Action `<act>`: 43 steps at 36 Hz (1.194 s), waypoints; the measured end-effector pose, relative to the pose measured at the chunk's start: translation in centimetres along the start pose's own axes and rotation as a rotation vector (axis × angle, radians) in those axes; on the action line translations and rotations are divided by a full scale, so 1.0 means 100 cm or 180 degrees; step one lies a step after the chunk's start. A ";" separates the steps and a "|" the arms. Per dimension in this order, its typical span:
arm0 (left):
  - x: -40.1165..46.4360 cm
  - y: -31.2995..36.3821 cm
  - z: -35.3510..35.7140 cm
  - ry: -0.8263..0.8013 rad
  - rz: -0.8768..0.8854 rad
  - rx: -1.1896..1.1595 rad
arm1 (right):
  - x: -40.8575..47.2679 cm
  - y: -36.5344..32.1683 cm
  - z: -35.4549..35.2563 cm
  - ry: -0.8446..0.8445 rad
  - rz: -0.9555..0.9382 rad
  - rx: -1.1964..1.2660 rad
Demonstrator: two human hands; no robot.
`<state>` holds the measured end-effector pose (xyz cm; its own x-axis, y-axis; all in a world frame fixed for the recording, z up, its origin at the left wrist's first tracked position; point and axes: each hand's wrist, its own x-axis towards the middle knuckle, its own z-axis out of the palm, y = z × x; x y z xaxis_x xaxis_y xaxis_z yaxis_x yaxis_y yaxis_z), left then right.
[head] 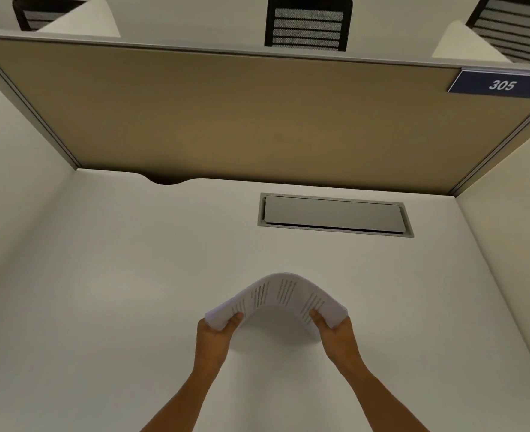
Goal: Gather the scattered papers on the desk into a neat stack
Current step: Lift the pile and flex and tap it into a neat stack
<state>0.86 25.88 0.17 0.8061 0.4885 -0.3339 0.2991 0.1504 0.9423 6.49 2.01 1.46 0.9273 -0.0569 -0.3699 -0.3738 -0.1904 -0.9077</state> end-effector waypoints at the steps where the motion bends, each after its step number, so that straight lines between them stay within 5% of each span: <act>1: -0.001 -0.001 0.001 0.0033 -0.0014 -0.0016 | 0.000 0.000 0.000 0.0000 -0.0004 0.0001; 43: 0.005 -0.016 0.005 0.0200 0.0103 0.0033 | 0.007 0.017 0.004 -0.0246 0.0033 0.0001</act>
<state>1.05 25.42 -1.55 0.7820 0.5460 -0.3006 0.2788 0.1249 0.9522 6.50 2.08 -0.39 0.9191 0.0171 -0.3935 -0.3834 -0.1900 -0.9038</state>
